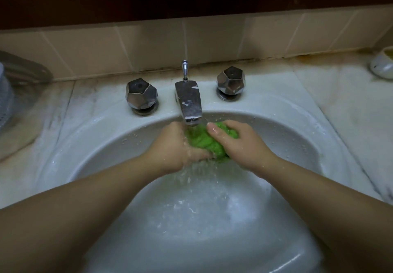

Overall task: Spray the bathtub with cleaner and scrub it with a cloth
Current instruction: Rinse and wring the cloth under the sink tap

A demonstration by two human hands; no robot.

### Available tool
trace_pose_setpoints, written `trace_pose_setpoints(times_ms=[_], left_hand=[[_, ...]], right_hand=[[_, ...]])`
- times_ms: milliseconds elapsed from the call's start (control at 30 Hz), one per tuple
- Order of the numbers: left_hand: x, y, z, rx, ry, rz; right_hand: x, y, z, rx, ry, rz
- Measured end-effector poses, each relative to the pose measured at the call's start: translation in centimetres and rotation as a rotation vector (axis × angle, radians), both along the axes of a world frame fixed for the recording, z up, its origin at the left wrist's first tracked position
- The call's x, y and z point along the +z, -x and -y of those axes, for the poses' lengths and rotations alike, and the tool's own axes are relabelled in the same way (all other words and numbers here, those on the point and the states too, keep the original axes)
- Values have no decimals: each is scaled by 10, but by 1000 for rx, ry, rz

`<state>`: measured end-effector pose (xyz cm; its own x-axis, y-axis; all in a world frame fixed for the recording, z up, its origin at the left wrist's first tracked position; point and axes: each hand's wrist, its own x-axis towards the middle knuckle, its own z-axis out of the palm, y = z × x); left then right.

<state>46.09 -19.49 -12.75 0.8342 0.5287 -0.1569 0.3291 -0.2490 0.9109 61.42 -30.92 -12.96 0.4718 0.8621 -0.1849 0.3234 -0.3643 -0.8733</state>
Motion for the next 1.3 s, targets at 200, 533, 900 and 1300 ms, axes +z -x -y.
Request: trace_pose_setpoints(times_ms=[200,533,900,1300], left_hand=[[-3,-8,4,-8,-179,-45],[-11,35,23,99,-43,54],[-16,44,13,303,-27,-39],[-1,40,24,329,120,-42]], right_hand=[[-1,10,1,72,-77,-330],[-7,41,-30,-108,-129,-83],[-1,55,-23,-7,12,-93],[-3,52,-22,-119,20,55]])
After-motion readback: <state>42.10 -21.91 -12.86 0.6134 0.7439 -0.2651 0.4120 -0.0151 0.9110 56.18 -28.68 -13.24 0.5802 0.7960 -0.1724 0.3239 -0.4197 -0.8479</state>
